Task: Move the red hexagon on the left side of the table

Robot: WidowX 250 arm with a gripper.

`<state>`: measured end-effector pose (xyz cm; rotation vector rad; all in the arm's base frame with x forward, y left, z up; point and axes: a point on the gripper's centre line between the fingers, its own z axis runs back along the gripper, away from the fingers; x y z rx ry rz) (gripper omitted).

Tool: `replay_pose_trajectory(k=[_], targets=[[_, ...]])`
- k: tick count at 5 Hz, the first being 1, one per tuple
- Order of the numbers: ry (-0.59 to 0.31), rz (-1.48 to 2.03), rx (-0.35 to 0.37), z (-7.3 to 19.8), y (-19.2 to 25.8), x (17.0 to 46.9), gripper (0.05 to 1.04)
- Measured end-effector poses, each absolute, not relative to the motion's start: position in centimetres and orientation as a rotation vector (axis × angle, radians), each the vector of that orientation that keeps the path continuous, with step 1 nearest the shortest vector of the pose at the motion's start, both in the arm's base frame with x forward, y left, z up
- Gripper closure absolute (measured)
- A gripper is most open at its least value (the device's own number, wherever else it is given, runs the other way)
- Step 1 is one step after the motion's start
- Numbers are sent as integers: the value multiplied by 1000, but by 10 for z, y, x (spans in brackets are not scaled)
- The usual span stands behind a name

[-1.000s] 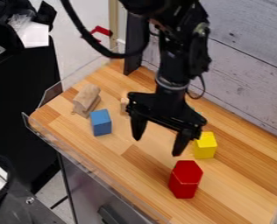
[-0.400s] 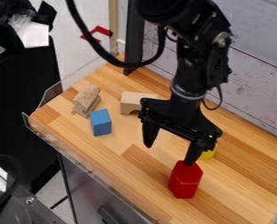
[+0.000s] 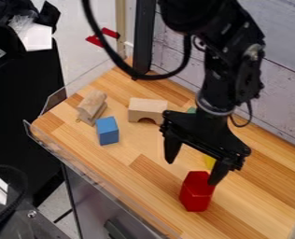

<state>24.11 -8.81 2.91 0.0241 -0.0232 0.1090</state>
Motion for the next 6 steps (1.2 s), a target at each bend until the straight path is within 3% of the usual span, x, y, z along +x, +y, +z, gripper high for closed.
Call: replay_pose_trajectory(k=[6], targets=[[8,204,-26,14,-103,236,83]])
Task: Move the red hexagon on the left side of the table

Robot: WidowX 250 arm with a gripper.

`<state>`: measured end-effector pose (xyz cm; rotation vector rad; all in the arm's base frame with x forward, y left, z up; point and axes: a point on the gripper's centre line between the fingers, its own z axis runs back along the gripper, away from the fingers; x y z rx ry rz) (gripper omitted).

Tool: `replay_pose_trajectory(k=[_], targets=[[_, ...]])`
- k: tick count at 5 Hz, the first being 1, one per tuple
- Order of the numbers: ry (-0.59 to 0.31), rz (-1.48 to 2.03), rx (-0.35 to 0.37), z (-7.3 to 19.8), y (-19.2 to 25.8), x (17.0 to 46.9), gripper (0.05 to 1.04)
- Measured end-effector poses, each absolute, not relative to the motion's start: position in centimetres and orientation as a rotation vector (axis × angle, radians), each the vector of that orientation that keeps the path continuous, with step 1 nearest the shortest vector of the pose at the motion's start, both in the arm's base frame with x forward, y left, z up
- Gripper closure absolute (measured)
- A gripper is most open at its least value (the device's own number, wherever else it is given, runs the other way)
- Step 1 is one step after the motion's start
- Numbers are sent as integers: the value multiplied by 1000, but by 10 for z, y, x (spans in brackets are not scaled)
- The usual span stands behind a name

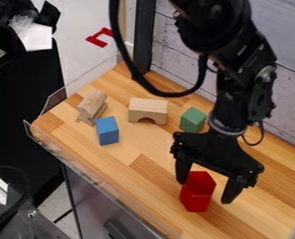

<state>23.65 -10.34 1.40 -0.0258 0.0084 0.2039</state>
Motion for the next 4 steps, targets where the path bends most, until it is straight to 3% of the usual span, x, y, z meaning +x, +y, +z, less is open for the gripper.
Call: replay_pose_trajectory(k=[4], targets=[[13,233,-65,10,-97,238,83]])
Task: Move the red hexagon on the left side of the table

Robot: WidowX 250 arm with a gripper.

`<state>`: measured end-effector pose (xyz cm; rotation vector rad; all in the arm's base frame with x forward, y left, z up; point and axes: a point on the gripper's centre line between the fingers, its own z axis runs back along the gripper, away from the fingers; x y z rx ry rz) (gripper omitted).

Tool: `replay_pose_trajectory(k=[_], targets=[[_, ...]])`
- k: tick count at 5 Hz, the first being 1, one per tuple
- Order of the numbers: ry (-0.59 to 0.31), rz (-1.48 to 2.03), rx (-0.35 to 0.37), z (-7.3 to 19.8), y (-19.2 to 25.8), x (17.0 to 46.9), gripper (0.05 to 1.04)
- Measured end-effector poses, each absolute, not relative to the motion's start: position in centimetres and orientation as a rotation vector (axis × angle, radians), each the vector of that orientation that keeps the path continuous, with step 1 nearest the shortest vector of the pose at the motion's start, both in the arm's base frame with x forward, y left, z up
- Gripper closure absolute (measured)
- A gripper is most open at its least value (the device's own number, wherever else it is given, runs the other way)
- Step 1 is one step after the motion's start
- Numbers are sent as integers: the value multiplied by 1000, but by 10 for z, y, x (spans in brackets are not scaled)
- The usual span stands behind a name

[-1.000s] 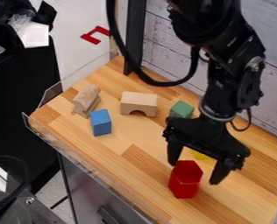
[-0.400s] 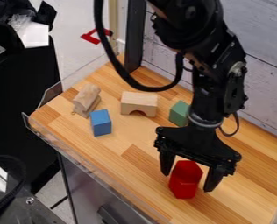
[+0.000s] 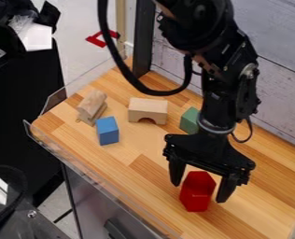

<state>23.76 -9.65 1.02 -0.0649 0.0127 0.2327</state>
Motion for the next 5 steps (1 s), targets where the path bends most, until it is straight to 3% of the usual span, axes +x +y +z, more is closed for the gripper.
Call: replay_pose_trajectory(k=[2,3,4,5], targets=[[75,244,-75,-11,-94,234,83],[107,248,-61,-19,-92,232,133],[92,259,-66,-20,-90,233,318],[86,273,-57,-20,-88,231,318]])
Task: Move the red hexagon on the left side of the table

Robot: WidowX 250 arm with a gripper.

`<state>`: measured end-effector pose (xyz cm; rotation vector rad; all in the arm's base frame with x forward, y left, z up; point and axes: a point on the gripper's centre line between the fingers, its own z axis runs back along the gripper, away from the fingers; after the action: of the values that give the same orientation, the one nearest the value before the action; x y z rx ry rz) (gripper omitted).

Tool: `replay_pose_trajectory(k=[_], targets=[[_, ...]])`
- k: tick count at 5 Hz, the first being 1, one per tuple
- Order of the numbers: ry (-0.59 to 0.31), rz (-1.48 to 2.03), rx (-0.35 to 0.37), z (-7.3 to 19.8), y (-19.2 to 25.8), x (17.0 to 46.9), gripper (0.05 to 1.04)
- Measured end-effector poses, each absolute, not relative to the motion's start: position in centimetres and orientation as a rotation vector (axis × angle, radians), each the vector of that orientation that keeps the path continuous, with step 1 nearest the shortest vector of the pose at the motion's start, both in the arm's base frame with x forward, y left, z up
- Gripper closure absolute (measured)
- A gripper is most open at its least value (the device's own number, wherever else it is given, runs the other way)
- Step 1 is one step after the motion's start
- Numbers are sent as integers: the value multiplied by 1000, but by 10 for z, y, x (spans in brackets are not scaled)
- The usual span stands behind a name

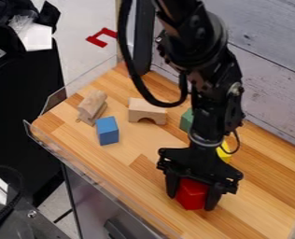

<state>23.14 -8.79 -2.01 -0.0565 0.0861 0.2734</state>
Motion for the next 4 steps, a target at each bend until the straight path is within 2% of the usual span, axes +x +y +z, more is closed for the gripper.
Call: replay_pose_trajectory(k=[1,3,4], targets=[[77,283,-53,-16,-87,230,318],[-47,320,-34,23,-81,237,318],[-102,292,-58,35,-82,242,318]])
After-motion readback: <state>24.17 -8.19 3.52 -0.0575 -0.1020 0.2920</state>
